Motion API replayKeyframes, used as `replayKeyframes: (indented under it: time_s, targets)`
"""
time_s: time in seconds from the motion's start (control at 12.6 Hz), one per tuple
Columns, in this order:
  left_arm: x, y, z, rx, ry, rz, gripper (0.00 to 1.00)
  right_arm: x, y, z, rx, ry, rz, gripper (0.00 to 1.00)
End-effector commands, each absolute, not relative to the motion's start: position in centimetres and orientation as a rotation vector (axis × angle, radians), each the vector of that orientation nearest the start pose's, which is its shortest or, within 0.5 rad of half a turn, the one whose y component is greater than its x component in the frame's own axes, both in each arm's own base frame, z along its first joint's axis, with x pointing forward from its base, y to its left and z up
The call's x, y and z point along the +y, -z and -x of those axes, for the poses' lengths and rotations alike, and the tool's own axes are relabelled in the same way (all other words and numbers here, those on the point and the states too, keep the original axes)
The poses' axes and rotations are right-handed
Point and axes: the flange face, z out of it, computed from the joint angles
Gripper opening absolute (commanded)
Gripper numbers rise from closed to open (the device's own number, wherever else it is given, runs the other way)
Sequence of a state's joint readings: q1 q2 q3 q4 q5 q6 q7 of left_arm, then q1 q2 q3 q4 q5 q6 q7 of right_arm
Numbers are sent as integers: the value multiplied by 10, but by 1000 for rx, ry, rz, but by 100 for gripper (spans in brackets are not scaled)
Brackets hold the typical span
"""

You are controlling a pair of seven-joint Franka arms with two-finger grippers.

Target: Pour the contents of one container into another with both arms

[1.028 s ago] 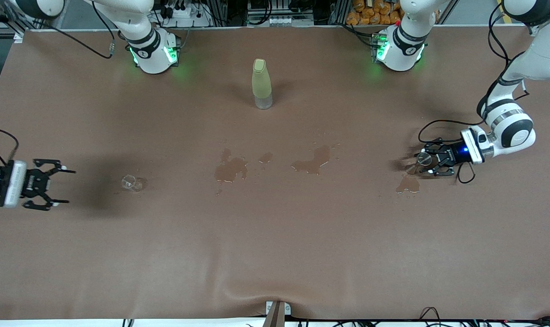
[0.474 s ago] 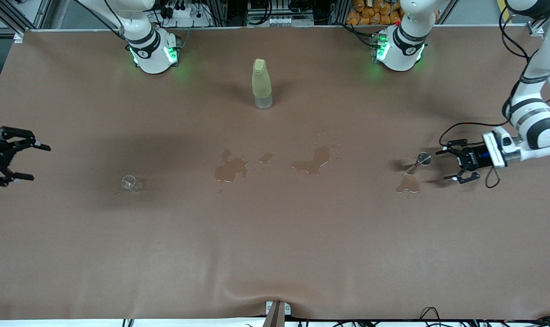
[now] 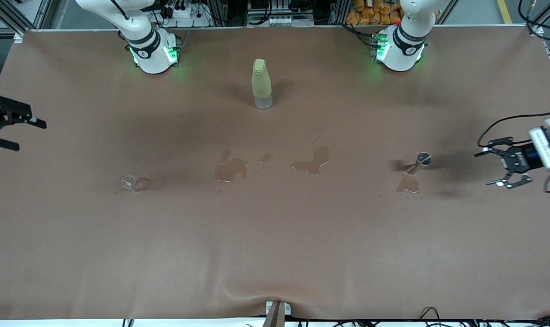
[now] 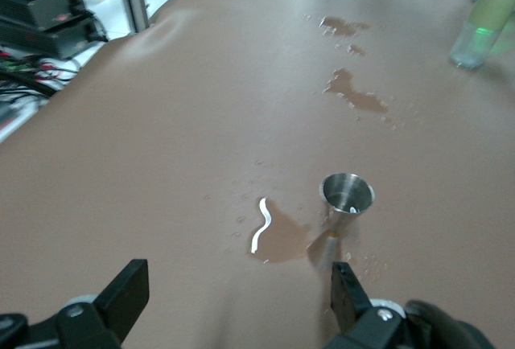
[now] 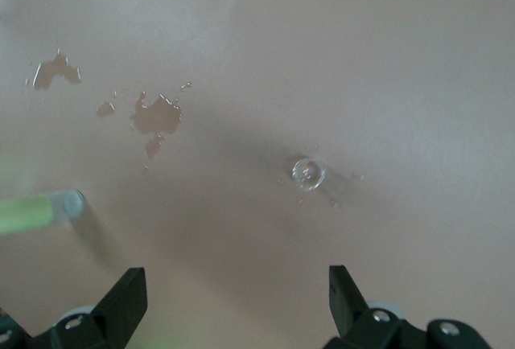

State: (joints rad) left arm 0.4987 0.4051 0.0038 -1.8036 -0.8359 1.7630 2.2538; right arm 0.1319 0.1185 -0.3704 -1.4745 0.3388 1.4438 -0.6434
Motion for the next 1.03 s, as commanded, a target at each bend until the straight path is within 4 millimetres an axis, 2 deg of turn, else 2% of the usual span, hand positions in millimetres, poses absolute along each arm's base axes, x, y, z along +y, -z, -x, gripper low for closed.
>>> replayKeyframes:
  time_s: [0.0,0.16,0.32,0.47,0.63,0.79,0.95]
  targets:
    - [230,-372,-568,-1700,-823,-1973,100,-62,-624,-554,-450,-48,2835,100]
    - [218,-404,-575,-1775,-753,-2023,100,-34,-640,-549,-379,-68,2891,100]
    - [221,-437,-580,-1782,-716,-2104,100,2,-654,-542,-326,-91,2963,100]
    - [225,-464,-584,-1745,-669,-2204,100,18,-658,-535,-279,-138,2999,100]
    - [228,-490,-590,-1647,-613,-2340,100,12,-660,-534,-254,-148,3004,100]
    - [213,-512,-601,-1511,-508,-2501,100,9,-666,-535,-260,-133,3016,100]
    - [191,-526,-611,-1315,-423,-2645,100,5,-673,-536,-265,-117,3104,100]
